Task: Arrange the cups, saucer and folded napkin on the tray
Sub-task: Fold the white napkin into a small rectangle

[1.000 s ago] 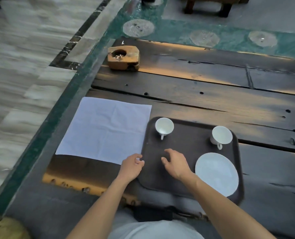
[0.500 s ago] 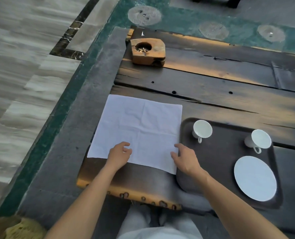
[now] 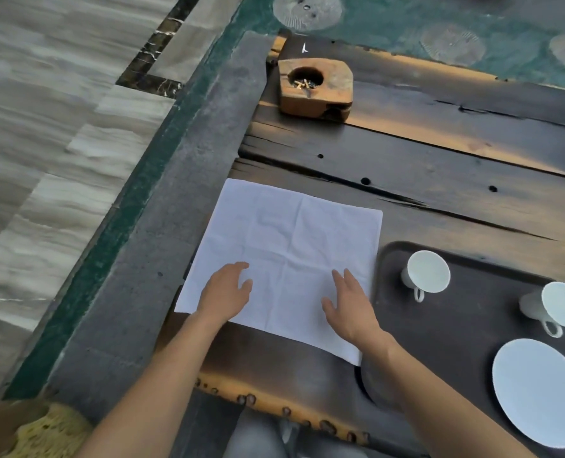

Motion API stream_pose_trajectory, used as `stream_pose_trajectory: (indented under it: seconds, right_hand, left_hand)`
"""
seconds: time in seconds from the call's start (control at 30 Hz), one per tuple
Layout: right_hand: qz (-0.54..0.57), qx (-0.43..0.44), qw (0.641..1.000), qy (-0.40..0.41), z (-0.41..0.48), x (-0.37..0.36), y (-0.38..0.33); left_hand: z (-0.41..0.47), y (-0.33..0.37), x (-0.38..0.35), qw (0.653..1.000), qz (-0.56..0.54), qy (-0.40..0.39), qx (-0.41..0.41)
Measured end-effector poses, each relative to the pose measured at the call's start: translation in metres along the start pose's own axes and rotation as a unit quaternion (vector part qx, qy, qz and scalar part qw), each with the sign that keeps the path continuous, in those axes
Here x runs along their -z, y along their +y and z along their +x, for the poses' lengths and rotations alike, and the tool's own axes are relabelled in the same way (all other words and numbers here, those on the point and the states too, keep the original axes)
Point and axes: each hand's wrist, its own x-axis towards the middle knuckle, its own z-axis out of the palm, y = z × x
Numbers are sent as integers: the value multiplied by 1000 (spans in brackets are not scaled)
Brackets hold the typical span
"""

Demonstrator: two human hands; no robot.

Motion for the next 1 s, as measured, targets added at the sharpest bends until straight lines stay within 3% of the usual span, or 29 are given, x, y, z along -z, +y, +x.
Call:
stream_pose_trajectory:
  seconds: [0.17, 0.4, 0.8, 1.0]
  right_hand:
    - [-115, 10, 993, -33, 25, -15, 3]
    - [-118, -7, 993, -28, 43, -36, 2]
    - [-127, -35, 988, 75, 69, -71, 1]
    - [-132, -44, 984, 108, 73, -74, -5]
  left_hand:
    - [21, 18, -15, 991, 124, -31, -44]
    - [55, 19, -39, 954, 280, -64, -86]
    - [100, -12, -17, 945, 298, -50, -128]
    - [126, -40, -12, 930, 306, 13, -205]
